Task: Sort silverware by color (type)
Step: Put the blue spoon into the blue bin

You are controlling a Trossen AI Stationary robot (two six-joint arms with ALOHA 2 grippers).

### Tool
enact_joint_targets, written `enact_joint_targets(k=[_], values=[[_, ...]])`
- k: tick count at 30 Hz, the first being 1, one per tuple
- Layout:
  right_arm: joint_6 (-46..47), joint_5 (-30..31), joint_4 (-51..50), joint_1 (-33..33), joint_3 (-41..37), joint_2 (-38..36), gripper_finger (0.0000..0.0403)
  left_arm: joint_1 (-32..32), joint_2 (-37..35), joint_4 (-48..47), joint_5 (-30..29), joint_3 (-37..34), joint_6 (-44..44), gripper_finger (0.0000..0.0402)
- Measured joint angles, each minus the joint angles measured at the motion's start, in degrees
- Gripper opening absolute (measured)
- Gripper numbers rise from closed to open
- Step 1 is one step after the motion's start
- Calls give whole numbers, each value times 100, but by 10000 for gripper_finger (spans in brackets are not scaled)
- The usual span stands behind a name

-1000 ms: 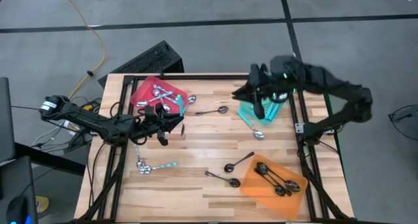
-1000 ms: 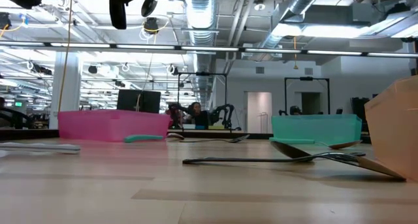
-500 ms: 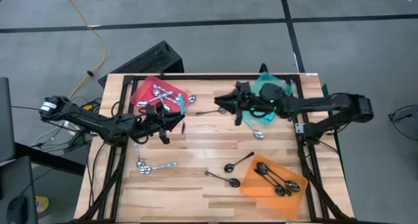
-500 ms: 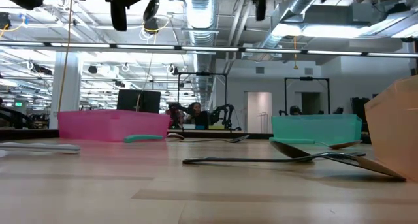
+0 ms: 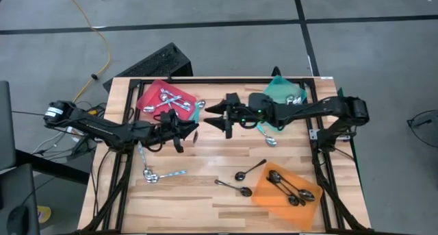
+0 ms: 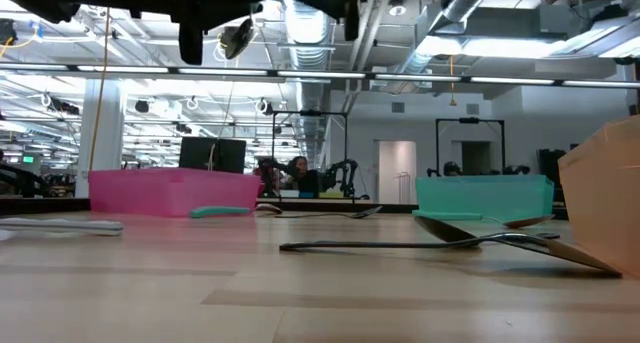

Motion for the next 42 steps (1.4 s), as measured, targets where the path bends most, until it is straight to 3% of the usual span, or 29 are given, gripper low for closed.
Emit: enact_joint_targets(k=[7,19,24,31,39,42], values=[[8,-552,-30,-4,499,484,274,-2,74,20,292,0,-101,21],[-12,-849,0,-4,764,861,267,-2,67,-73,585,153,114,21],[-47,-878,-7,-4,764,861,214,41,67,-67,592,153,116,21],[-129,-891,-101,-7,764,857,82,180,67,-50,745,153,94,21],[-15,-863,-248,-15,764,850,85,223,69,-96,831,153,-5,23],[28,-841,-279,-15,764,850,85,237,69,-224,746,153,-222,52]])
